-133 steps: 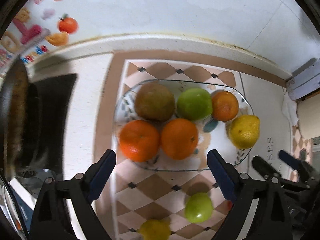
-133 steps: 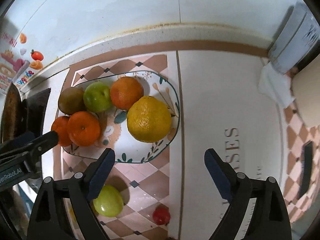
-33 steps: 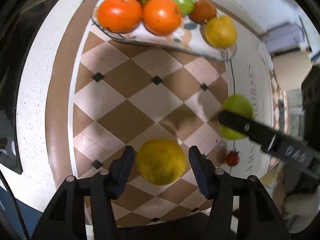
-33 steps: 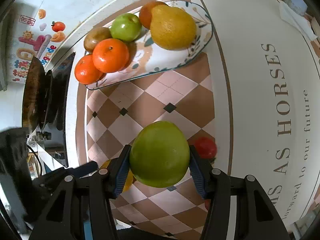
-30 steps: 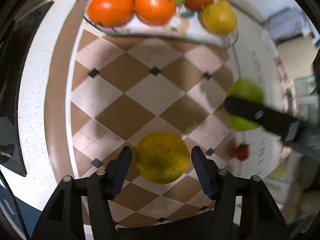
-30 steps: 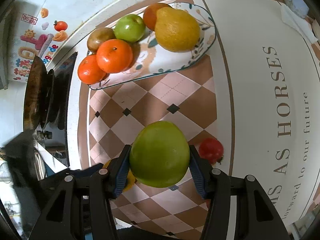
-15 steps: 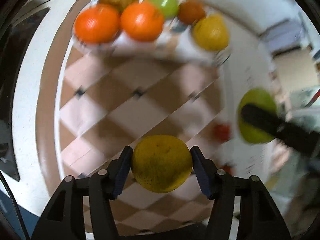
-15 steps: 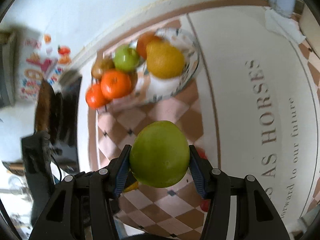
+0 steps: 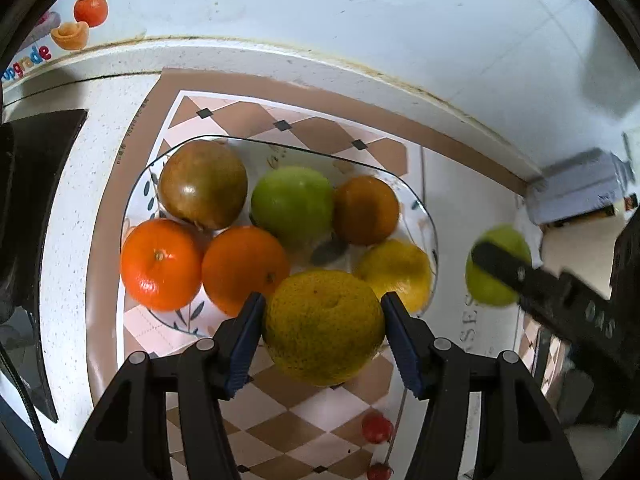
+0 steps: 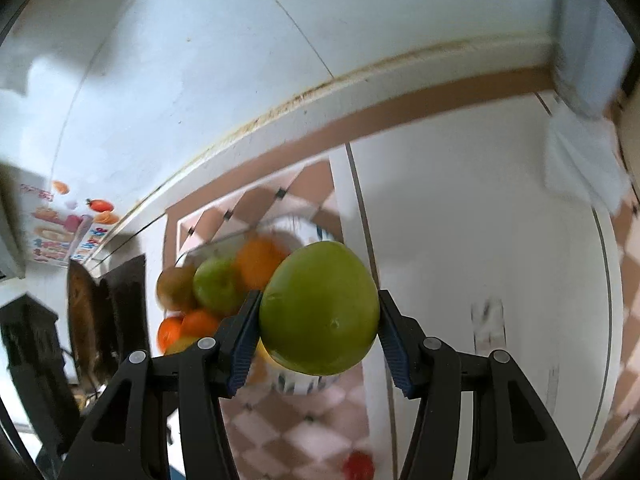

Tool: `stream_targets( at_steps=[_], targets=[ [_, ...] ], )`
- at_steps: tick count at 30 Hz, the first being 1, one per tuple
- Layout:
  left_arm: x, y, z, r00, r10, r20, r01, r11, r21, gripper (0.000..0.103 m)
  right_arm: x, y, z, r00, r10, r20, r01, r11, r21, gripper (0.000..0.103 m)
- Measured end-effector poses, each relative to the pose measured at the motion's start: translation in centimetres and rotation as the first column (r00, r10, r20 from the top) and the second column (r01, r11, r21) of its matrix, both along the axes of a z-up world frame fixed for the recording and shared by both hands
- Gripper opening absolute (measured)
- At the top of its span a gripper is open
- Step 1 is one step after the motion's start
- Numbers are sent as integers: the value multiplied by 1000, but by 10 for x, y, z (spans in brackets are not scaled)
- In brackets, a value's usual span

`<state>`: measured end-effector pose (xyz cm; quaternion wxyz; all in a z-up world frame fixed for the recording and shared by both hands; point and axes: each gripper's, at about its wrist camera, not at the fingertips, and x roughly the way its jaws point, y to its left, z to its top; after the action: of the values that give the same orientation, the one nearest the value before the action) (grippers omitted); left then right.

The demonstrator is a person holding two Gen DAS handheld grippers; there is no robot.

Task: Organize fruits
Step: 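Lower the lemon onto the plate with the left gripper while the right places the green apple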

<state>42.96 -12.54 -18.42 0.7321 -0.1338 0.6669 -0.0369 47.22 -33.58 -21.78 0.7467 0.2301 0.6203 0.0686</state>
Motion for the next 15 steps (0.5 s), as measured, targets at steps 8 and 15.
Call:
stream_targets(
  at_steps=[8,15],
  targets=[
    [2,-10,-16,1000,6,-27,-5,999,42,57,34,22,-36,994,86,-65,-87,996,-16,58],
    [5,-17,-20,999,-21,-29,23,997,71,58,36,22,-42,992,98,-85,-99,995,-4,81]
  ],
)
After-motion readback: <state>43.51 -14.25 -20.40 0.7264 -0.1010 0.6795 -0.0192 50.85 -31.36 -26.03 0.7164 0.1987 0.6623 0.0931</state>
